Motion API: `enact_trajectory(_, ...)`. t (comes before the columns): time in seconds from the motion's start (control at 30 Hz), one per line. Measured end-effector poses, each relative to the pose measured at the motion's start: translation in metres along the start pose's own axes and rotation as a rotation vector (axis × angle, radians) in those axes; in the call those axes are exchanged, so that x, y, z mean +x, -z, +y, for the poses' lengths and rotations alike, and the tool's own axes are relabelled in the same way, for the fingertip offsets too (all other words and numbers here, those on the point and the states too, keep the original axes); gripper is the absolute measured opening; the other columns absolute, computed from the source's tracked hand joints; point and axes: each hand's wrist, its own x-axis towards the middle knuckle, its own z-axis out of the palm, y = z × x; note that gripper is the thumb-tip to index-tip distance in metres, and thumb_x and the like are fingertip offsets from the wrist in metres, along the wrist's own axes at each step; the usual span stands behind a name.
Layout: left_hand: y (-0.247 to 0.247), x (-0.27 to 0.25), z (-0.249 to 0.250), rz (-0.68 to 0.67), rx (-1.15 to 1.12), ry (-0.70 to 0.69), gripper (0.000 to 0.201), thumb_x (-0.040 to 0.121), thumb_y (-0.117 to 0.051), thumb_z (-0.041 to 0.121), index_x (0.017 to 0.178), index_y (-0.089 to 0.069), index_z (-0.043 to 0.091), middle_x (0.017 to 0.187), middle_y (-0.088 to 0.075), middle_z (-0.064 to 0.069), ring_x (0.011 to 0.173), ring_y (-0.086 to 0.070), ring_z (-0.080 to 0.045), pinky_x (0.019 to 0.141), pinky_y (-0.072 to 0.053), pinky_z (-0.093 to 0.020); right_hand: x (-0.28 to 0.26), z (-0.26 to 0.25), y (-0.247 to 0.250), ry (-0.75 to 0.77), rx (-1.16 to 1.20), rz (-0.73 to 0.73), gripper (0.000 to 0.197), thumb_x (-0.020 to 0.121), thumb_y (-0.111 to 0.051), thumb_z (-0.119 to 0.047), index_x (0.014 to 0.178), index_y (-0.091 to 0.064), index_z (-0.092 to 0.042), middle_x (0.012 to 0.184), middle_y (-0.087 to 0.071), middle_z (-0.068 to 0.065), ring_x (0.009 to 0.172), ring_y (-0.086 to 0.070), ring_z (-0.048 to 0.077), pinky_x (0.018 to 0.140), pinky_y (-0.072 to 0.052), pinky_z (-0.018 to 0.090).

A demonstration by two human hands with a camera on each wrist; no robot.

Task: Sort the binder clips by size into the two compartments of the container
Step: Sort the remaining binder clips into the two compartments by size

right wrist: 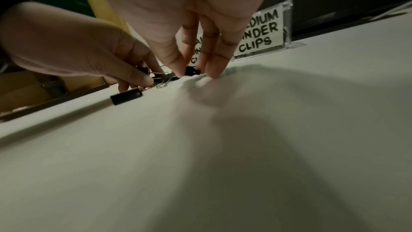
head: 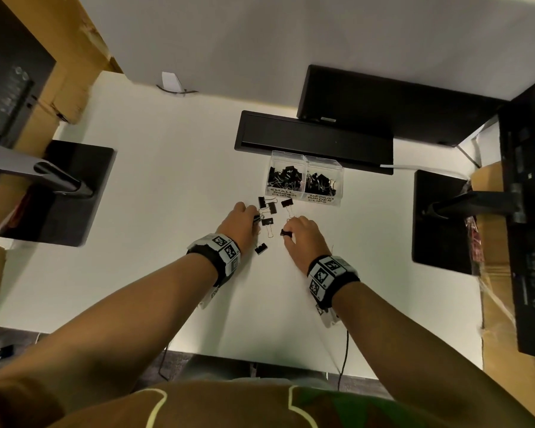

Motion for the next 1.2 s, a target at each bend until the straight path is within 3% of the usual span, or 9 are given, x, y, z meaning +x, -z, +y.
enact_trajectory(0.2, 0.003, -0.001, 0.0, 0.063, -0.095, 0.032, 0.019, 0.087, -0.058, 0.01, 0.106, -0.054, 0.008, 0.112, -0.046, -0.008, 0.079, -0.057, -0.022, 0.073, -0.051, -0.03, -0.012, -0.005, 0.033, -0.178, 0.451, 0.21, 0.014, 0.087, -0.059, -0.013, 0.1, -0.061, -0.013, 0.095, -0.058, -0.001, 0.078, -0.054, 0.006, 0.073, -0.045, 0.017)
enact_trajectory(0.33, 0.004, -0.005, 0.002, 0.062, -0.218, 0.098, 0.011, 0.087, -0.055, 0.005, 0.092, -0.051, 0.014, 0.08, -0.056, 0.006, 0.062, -0.05, -0.004, 0.045, -0.04, -0.009, 0.009, 0.0, 0.072, -0.212, 0.513, 0.361, 0.014, 0.087, -0.059, -0.016, 0.101, -0.062, -0.017, 0.098, -0.06, -0.002, 0.088, -0.058, 0.012, 0.08, -0.052, 0.023)
enact_trajectory(0.5, 0.016, 0.002, 0.009, 0.046, -0.252, 0.047, 0.012, 0.085, -0.061, 0.012, 0.089, -0.051, 0.017, 0.093, -0.059, 0.001, 0.079, -0.054, -0.018, 0.068, -0.04, -0.025, 0.051, 0.023, 0.094, -0.22, 0.192, 0.351, 0.018, 0.09, -0.056, -0.021, 0.104, -0.066, -0.013, 0.103, -0.065, 0.003, 0.115, -0.045, 0.02, 0.089, -0.038, 0.025)
enact_trajectory(0.63, 0.033, 0.009, 0.026, 0.061, -0.263, -0.085, 0.018, 0.088, -0.063, 0.017, 0.104, -0.057, 0.022, 0.104, -0.057, 0.002, 0.089, -0.055, -0.016, 0.078, -0.041, -0.024, 0.063, 0.028, 0.087, -0.253, -0.005, 0.208, 0.025, 0.095, -0.047, -0.019, 0.11, -0.067, -0.016, 0.119, -0.056, 0.006, 0.113, -0.05, 0.023, 0.089, -0.047, 0.034)
enact_trajectory(0.73, 0.049, 0.023, 0.043, 0.087, -0.274, -0.145, 0.018, 0.088, -0.063, 0.02, 0.105, -0.062, 0.024, 0.1, -0.056, 0.0, 0.087, -0.053, -0.013, 0.079, -0.04, -0.022, 0.061, 0.023, 0.088, -0.25, -0.065, 0.205, 0.029, 0.095, -0.044, -0.014, 0.118, -0.063, -0.015, 0.124, -0.053, 0.01, 0.113, -0.051, 0.027, 0.092, -0.047, 0.038)
enact_trajectory(0.83, 0.061, 0.04, 0.062, 0.133, -0.283, -0.159, 0.012, 0.086, -0.065, 0.021, 0.098, -0.063, 0.022, 0.105, -0.058, -0.001, 0.092, -0.055, -0.013, 0.083, -0.043, -0.023, 0.048, 0.016, 0.078, -0.098, -0.021, 0.29, 0.029, 0.095, -0.041, -0.012, 0.112, -0.064, -0.009, 0.118, -0.059, 0.007, 0.117, -0.044, 0.025, 0.097, -0.045, 0.037)
enact_trajectory(0.9, 0.064, 0.052, 0.074, 0.158, -0.279, -0.182, 0.013, 0.085, -0.067, 0.021, 0.097, -0.061, 0.022, 0.105, -0.057, -0.001, 0.091, -0.055, -0.013, 0.083, -0.044, -0.024, 0.034, 0.009, 0.06, 0.021, -0.032, 0.179, 0.03, 0.096, -0.039, -0.011, 0.112, -0.064, -0.007, 0.115, -0.059, 0.008, 0.116, -0.044, 0.023, 0.1, -0.042, 0.037)
enact_trajectory(1.03, 0.059, 0.069, 0.096, 0.143, -0.231, -0.245, 0.017, 0.084, -0.068, 0.02, 0.1, -0.064, 0.017, 0.103, -0.057, -0.006, 0.087, -0.052, -0.014, 0.079, -0.039, -0.022, 0.021, 0.008, 0.024, 0.071, -0.156, -0.105, 0.044, 0.093, -0.042, -0.007, 0.136, -0.047, -0.011, 0.131, -0.049, 0.008, 0.123, -0.037, 0.026, 0.104, -0.037, 0.035)
enact_trajectory(1.2, 0.038, 0.08, 0.112, 0.071, -0.129, -0.271, 0.02, 0.087, -0.063, 0.017, 0.107, -0.062, 0.017, 0.112, -0.054, -0.01, 0.092, -0.054, -0.02, 0.083, -0.045, -0.028, 0.007, 0.019, 0.013, 0.069, -0.18, -0.083, 0.042, 0.093, -0.043, -0.008, 0.135, -0.048, -0.009, 0.129, -0.048, 0.008, 0.119, -0.041, 0.024, 0.099, -0.037, 0.028)
